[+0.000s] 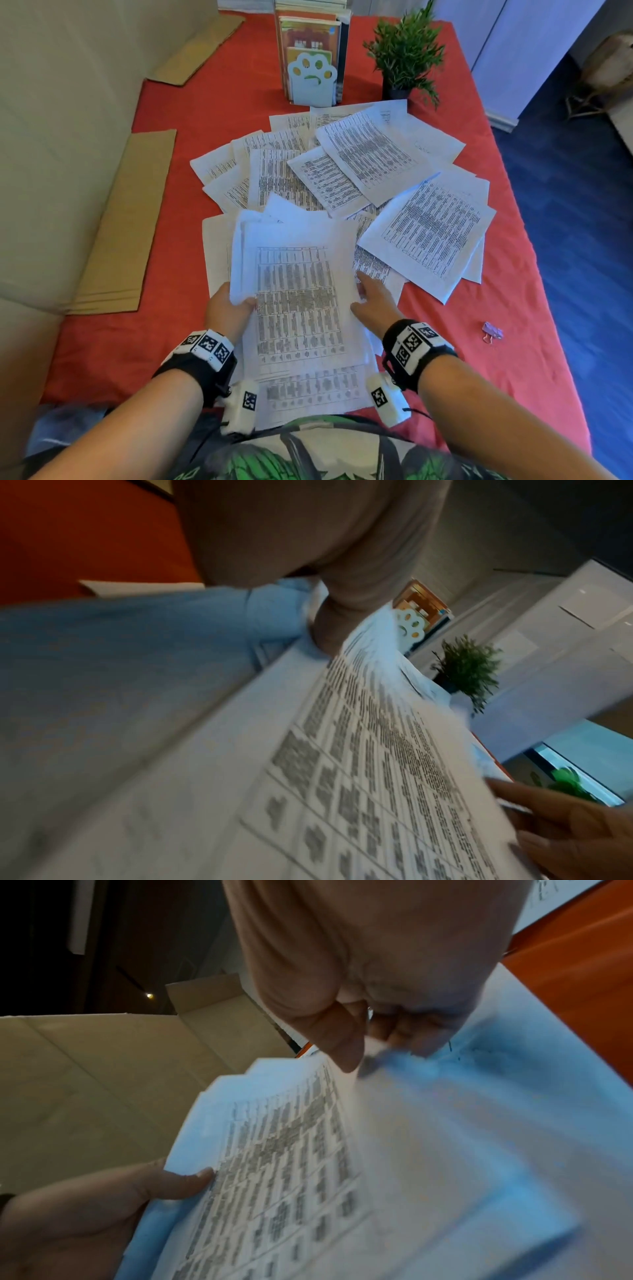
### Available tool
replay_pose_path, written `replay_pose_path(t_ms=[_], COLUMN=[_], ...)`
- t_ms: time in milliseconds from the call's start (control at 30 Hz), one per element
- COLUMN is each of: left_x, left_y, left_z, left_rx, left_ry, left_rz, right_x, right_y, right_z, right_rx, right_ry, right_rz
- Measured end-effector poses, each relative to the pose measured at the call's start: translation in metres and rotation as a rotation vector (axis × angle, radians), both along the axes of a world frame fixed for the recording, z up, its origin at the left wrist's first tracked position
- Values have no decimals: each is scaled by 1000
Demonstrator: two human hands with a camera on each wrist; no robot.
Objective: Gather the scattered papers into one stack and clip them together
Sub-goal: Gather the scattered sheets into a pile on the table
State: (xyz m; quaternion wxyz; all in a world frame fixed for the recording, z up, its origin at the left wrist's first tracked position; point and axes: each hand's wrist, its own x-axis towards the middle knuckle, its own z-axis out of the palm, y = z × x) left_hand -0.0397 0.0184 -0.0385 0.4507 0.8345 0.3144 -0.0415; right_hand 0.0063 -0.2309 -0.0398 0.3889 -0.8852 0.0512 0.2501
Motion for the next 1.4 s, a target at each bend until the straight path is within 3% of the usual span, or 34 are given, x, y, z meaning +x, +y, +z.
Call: replay_pose_path(t_ms=[100, 167, 267, 433, 533, 633, 700, 1000, 1167, 1300, 1400], left_x=[-2, -3, -1, 3, -3, -7, -7, 3, 0, -3, -3], left_y=[11, 16, 20, 14, 13, 18, 22, -6, 0, -1, 1], left_z=[-2, -2, -3, 4, 9, 13, 14, 10, 10, 8, 12], left_rx=[139, 264, 170, -25, -40, -67, -141, -319, -229, -202, -152], left_ry=[21, 103, 94, 38, -17, -8, 7, 8, 40, 35, -13], left_rz=[140, 182, 192, 70, 34, 67, 102, -73, -115, -154, -176], right_x=[-1, 0, 0, -1, -1, -1, 0, -4, -2, -3, 2], right_y=[-1, -2, -1, 2, -4, -13, -16, 8, 2, 3, -1], right_z=[-1, 1, 1, 2, 5, 2, 0, 0, -5, -5, -11], right_rx=[-259, -266, -257, -213, -69, -219, -243, 19, 57, 158, 183], right_ry=[-24, -63, -61, -88, -79, -171, -122, -10, -19, 73, 25], right_rz=[-40, -21, 141, 374, 246, -63, -168, 58, -46, -2, -32])
